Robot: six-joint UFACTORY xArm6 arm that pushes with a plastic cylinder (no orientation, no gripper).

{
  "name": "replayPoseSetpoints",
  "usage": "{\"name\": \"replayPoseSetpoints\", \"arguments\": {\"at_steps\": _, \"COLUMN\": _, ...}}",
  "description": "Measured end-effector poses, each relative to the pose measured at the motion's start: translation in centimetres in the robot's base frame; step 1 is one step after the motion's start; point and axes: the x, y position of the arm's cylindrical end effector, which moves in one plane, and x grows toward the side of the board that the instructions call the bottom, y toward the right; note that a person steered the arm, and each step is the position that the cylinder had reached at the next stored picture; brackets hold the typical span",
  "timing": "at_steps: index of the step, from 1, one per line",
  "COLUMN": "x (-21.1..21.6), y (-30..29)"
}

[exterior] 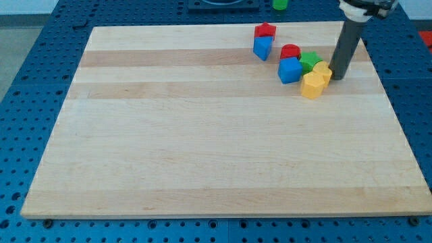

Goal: Push the yellow hexagon near the center of the board

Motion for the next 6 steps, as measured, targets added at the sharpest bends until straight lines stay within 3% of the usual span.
{"name": "replayPoseSetpoints", "arguments": {"at_steps": 2, "x": -4.3, "y": 3.7}}
{"name": "replayPoseSetpoints", "arguments": {"at_steps": 4, "x": -5.4, "y": -0.9}}
{"name": "replayPoseSetpoints", "arguments": {"at_steps": 6, "x": 4.5, "y": -5.3}}
